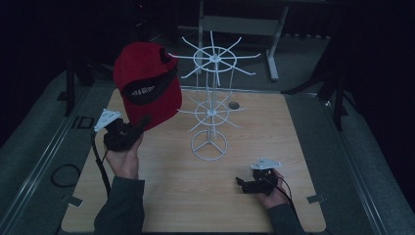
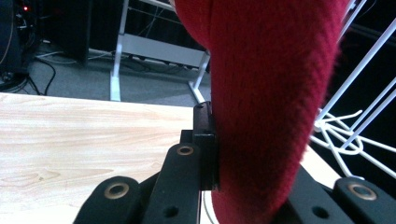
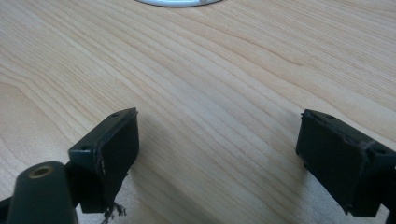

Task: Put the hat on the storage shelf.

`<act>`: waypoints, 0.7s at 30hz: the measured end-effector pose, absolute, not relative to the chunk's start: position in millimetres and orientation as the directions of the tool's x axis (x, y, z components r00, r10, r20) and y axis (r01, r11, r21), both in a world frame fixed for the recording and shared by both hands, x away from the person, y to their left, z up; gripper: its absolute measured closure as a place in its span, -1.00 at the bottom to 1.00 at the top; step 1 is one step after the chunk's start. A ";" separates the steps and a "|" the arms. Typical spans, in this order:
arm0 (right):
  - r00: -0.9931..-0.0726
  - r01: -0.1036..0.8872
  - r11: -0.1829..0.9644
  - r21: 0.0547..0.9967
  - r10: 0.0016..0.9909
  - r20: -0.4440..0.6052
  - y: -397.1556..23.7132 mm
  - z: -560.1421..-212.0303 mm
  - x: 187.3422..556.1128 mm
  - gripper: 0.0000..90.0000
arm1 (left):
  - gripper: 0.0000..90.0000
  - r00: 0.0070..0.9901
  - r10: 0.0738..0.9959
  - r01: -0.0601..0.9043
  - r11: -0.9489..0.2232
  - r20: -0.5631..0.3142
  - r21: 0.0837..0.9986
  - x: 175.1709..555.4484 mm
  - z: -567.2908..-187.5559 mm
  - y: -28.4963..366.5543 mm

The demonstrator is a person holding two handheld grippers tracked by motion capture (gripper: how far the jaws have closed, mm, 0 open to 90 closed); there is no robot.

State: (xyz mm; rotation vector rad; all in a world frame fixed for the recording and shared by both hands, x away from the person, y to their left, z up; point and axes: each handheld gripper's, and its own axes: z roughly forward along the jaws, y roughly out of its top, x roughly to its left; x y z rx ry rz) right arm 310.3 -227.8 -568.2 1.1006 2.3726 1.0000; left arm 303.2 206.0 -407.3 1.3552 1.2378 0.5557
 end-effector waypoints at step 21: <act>-0.643 0.526 0.453 0.720 0.766 -0.012 -227.9 -568.2 310.4 -0.71 | 0.90 0.330 0.886 0.304 0.226 -0.325 0.925 304.6 -387.9 210.6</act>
